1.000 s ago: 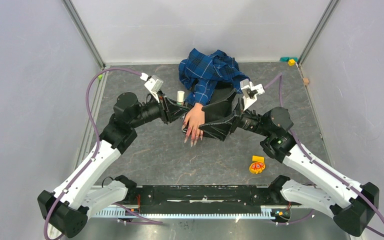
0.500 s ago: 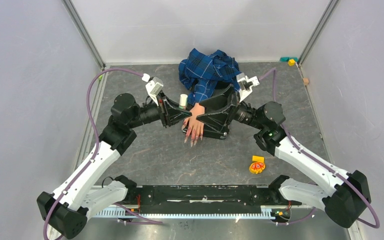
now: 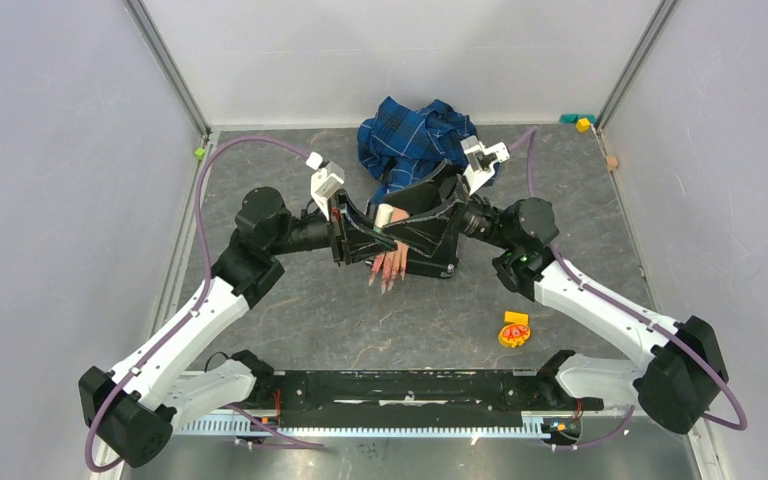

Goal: Paint the nails

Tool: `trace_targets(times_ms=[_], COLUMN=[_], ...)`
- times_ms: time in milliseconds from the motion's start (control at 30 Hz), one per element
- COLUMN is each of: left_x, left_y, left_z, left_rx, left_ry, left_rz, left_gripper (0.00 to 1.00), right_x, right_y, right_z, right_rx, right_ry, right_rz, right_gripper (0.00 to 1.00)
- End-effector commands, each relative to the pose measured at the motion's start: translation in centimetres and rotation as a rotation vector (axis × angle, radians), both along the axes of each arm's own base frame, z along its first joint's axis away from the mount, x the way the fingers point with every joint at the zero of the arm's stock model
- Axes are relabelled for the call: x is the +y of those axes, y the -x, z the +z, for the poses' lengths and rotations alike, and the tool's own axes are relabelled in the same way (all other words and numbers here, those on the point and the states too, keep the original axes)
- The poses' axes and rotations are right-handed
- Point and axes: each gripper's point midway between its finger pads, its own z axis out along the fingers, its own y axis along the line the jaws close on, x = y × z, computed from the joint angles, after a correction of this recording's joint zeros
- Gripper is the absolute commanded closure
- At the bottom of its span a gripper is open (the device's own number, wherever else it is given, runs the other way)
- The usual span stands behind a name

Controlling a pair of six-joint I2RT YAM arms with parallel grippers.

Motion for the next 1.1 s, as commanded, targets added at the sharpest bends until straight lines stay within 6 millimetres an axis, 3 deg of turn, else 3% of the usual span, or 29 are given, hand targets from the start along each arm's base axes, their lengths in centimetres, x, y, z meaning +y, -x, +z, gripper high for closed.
trace_targets(times_ms=[0, 267, 667, 1067], left_x=[-0.7, -1.0, -0.8, -0.2], left_y=[1.9, 1.7, -0.2, -0.9], left_z=[1.3, 1.4, 0.4, 0.8], left_rx=[-0.02, 0.005, 0.035, 0.027], left_ry=[0.045, 0.063, 0.015, 0.025], left_rz=[-0.101, -0.097, 0.007, 0.069], left_gripper=[0.98, 0.98, 0.98, 0.98], right_x=[0.1, 1.6, 1.4, 1.3], right_y=[1.0, 2.3, 4.0, 4.3], right_z=[3.4, 3.9, 4.0, 2.3], right_rx=[-0.077, -0.086, -0.104, -0.081], right_ry=[-0.078, -0.096, -0.095, -0.041], right_rz=[0.039, 0.099, 0.138, 0.141], right_gripper=[0.02, 0.02, 0.02, 0.02])
